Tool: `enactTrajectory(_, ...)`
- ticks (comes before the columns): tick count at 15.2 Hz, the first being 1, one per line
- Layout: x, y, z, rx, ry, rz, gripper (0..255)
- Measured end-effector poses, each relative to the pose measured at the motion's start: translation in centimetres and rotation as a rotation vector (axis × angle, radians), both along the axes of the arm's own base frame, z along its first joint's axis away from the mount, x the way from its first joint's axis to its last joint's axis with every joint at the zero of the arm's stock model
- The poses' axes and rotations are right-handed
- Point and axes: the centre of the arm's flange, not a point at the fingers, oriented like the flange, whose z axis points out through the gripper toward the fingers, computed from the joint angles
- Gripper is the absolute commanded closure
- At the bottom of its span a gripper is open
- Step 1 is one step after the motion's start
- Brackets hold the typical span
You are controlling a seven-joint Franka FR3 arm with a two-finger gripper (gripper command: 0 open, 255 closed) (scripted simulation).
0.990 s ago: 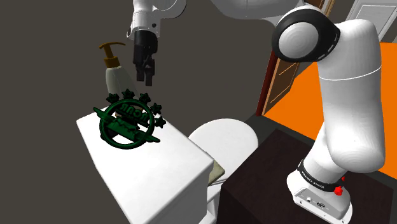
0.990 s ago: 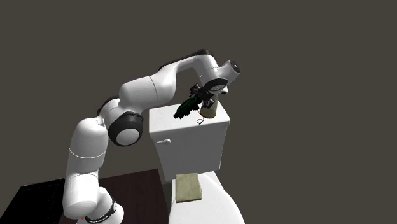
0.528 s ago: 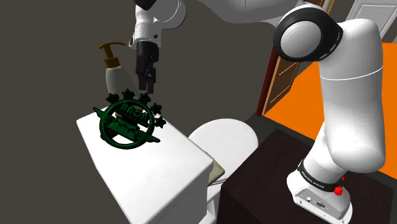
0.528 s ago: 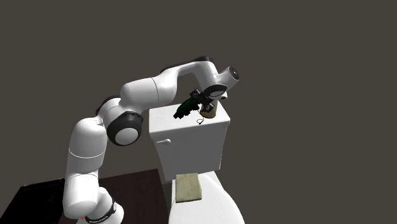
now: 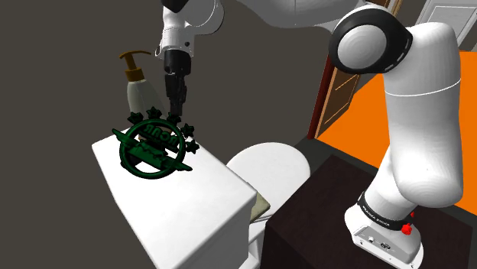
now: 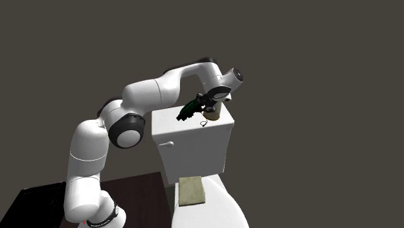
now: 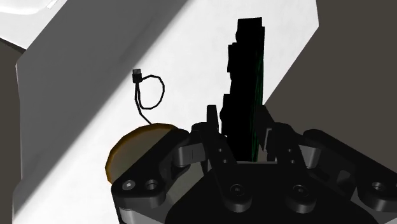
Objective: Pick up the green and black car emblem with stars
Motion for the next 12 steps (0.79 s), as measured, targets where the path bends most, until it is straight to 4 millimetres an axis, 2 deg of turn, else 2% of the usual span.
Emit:
enactTrajectory(5,-0.1,0.1,0.9,-0.001,0.002,0.000,255)
enactTrajectory(12,0.1,0.0,4.7,-0.001,0.002,0.000,255)
